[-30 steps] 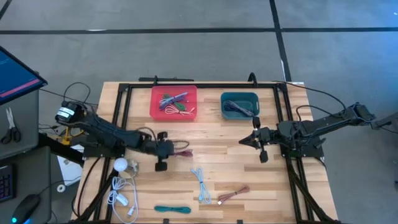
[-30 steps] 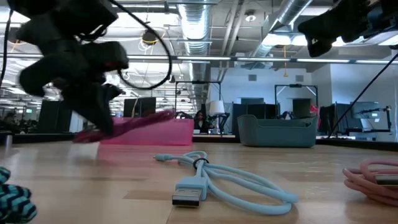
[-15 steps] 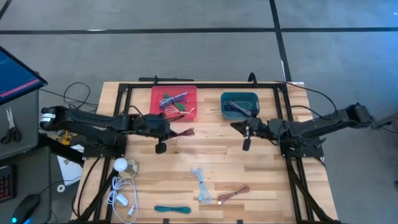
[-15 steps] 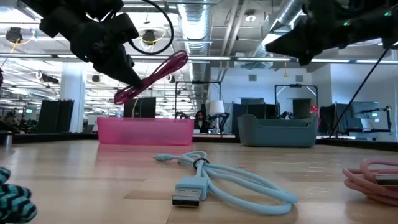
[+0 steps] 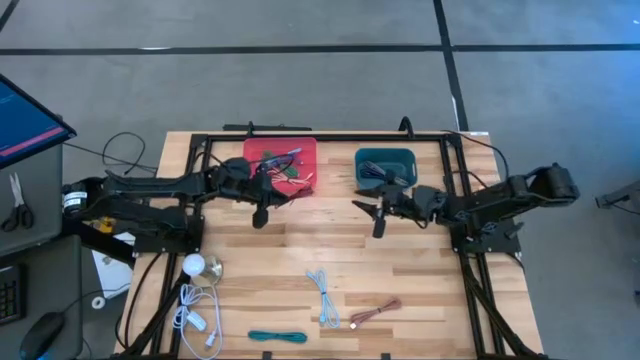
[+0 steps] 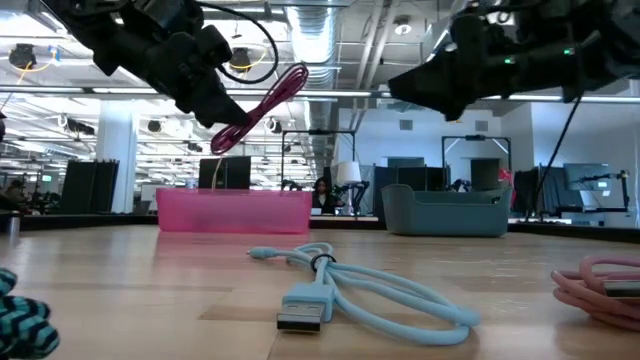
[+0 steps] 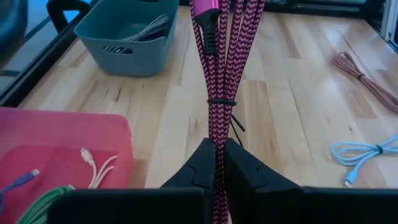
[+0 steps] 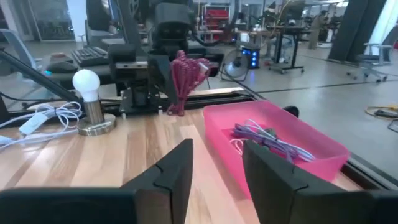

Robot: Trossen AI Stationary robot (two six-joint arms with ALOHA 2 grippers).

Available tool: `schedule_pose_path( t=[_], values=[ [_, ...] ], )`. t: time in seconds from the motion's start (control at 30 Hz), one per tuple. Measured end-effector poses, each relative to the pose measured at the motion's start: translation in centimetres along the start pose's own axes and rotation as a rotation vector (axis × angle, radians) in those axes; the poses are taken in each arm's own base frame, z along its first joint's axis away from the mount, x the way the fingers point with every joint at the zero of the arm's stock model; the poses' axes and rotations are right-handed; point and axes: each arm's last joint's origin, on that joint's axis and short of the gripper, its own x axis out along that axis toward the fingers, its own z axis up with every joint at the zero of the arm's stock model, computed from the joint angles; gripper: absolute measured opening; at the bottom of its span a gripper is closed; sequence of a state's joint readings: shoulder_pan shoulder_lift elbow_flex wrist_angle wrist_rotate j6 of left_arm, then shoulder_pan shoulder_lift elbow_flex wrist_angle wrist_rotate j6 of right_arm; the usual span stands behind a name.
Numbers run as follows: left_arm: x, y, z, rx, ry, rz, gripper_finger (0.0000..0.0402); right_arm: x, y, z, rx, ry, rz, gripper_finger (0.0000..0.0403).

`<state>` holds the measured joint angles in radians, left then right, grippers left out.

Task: Pick & Place USB Port
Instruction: Put the black and pink charger cable into the green bin

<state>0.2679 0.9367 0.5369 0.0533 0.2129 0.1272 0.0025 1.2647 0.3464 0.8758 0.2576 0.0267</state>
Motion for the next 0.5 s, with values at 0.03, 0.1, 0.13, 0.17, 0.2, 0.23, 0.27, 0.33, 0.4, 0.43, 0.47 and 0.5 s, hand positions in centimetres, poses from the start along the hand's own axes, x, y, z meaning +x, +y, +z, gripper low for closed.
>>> schedule_pose_path(
  t=[0.03, 0.1, 0.13, 0.17, 0.2, 0.23, 0.27, 0.33, 0.4, 0.43, 0.47, 0.5],
  values=[
    [0.0, 0.1, 0.0, -0.004, 0.001, 0.001, 0.0012, 0.4, 0.1, 0.1, -0.001, 0.004, 0.005, 0.0134],
    [0.3, 0.1, -0.1, -0.007, 0.003, 0.002, 0.0012, 1.6, 0.2, 0.3, -0.002, 0.009, 0.014, 0.0135],
    [0.5, 0.1, -0.1, -0.01, 0.003, 0.001, 0.0012, 2.2, 0.3, 0.4, -0.002, 0.011, 0.019, 0.0135],
    [0.7, 0.2, -0.2, -0.015, 0.003, 0.0, 0.0012, 2.8, 0.4, 0.5, -0.006, 0.012, 0.028, 0.0134],
    [0.9, 0.2, -0.2, -0.023, 0.002, -0.001, 0.0012, 3.5, 0.5, 0.7, -0.009, 0.012, 0.036, 0.0133],
    [1.1, 0.3, -0.3, -0.03, 0.006, -0.001, 0.0012, 4.2, 0.7, 0.8, -0.009, 0.012, 0.047, 0.0131],
    [1.3, 0.3, -0.4, -0.034, 0.011, -0.002, 0.0012, 4.8, 0.8, 0.8, -0.009, 0.016, 0.062, 0.0129],
    [1.7, 0.4, -0.4, -0.033, 0.004, 0.001, 0.0012, 5.9, 1.0, 0.7, -0.01, 0.026, 0.08, 0.0127],
    [1.9, 0.4, -0.4, -0.032, -0.002, 0.001, 0.0013, 6.9, 1.3, 0.5, -0.012, 0.037, 0.1, 0.0124],
    [2.0, 0.4, -0.5, -0.032, -0.001, 0.001, 0.0013, 7.4, 1.4, 0.4, -0.012, 0.042, 0.106, 0.0123],
    [2.0, 0.4, -0.5, -0.033, 0.003, 0.0, 0.0013, 7.7, 1.5, 0.2, -0.009, 0.05, 0.11, 0.0123],
    [2.1, 0.5, -0.5, -0.033, 0.002, 0.0, 0.0012, 8.3, 1.6, 0.1, -0.009, 0.052, 0.117, 0.0123]
  ],
)
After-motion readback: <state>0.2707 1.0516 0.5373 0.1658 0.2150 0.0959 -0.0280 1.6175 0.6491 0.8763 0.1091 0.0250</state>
